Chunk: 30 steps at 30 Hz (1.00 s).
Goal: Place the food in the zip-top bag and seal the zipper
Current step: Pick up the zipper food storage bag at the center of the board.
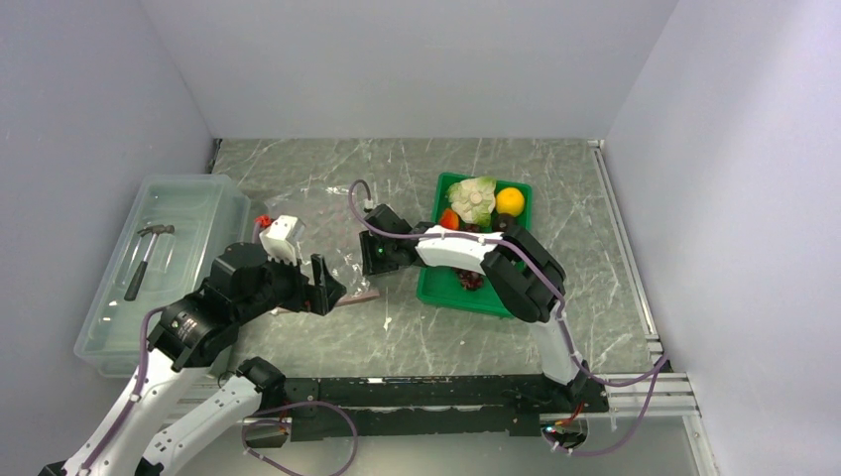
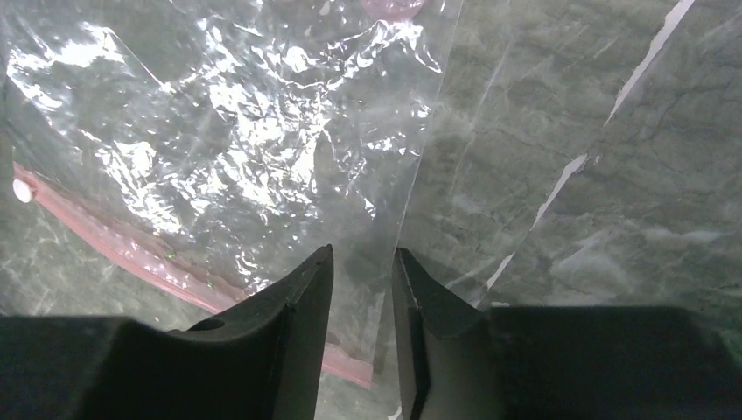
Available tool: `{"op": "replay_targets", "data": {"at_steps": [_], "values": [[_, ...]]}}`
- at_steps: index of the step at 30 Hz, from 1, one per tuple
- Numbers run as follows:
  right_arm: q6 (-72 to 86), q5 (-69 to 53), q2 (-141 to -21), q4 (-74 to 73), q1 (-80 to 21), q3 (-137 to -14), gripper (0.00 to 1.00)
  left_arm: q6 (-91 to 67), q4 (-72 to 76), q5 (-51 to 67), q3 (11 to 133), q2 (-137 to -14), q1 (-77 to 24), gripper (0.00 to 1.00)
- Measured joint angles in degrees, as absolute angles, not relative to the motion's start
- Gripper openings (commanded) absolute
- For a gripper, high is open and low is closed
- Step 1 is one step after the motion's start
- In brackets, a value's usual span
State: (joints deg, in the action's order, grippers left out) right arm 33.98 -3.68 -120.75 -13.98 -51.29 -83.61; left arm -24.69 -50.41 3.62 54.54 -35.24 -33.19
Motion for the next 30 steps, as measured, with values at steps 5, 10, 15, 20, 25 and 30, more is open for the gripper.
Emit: {"op": "replay_targets", "data": {"at_steps": [5, 10, 15, 20, 25, 30], "values": [[35.07, -4.38, -120.64, -11.66, -51.07, -82.11, 0.11, -24.69, -50.41, 3.62, 54.54, -35.51, -33.17, 0.99], [36.07, -5.13, -120.18, -9.8, -50.76, -80.38, 0.0, -24.69, -50.41, 3.62, 54.54, -35.66, -33.06, 0.99], [36.47, -5.69, -118.32, -8.56, -50.26, -77.3, 0.0, -24.69, -50.39, 3.64, 54.54, -36.34, -33.01, 0.99], [36.64, -6.37, -116.2, -8.54, -49.78, -74.81, 0.0, -24.67, -50.39, 3.64, 54.54, -36.99, -32.97, 0.99], [36.64, -6.37, -112.99, -8.73, -49.45, -73.97, 0.0, -24.67, -50.37, 3.79, 54.52, -37.82, -32.97, 0.99], [36.56, -6.33, -108.22, -8.97, -49.32, -73.43, 0.0, -24.51, -50.37, 4.43, 54.54, -38.92, -32.97, 0.99]]}}
